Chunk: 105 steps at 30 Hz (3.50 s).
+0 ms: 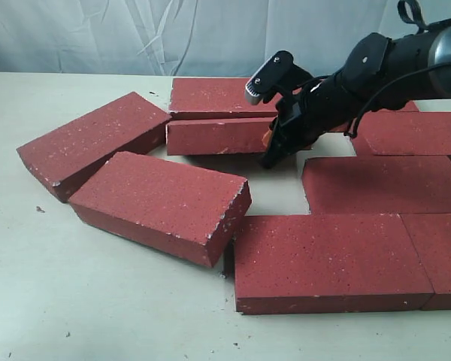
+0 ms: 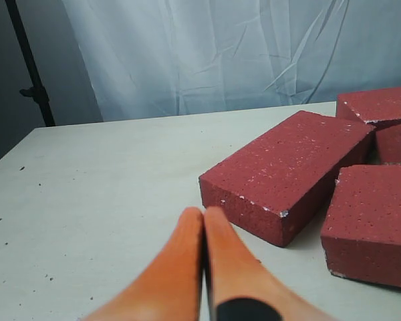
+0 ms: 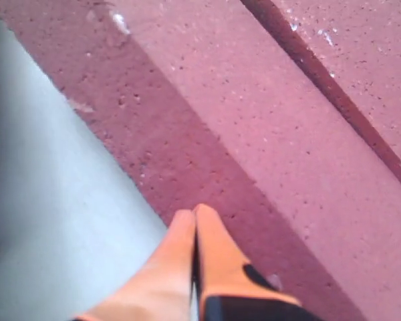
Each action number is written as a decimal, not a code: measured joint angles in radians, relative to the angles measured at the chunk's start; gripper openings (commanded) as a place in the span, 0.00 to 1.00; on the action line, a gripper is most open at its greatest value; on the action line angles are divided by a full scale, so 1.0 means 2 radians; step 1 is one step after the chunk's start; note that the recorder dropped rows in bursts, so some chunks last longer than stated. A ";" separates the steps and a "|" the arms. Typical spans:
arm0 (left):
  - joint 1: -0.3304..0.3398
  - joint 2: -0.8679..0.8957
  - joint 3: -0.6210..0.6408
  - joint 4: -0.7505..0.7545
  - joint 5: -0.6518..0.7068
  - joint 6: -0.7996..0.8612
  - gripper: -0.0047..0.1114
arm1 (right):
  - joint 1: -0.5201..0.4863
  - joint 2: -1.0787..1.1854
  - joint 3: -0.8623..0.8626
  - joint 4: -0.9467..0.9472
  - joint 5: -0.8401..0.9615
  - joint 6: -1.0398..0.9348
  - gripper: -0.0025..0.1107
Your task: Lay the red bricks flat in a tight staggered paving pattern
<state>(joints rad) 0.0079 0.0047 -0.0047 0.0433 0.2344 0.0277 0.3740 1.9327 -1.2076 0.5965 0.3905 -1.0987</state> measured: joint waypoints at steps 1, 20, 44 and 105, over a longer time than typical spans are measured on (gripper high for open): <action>0.000 0.000 0.000 0.000 0.000 0.000 0.04 | 0.002 0.003 0.000 0.006 -0.005 -0.001 0.02; 0.000 0.000 0.000 0.000 0.000 0.000 0.04 | 0.032 -0.070 -0.018 -0.020 0.128 0.029 0.01; 0.000 0.000 0.000 0.000 0.000 0.000 0.04 | 0.034 0.003 0.016 -0.064 0.067 0.056 0.01; 0.000 0.660 -0.322 0.439 -0.336 -0.393 0.04 | -0.034 -0.115 -0.002 -0.062 0.079 0.155 0.01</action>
<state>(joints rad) 0.0079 1.3256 -0.6481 0.9212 -0.4385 -0.7586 0.3059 1.7030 -1.2109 0.4725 0.5493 -0.7895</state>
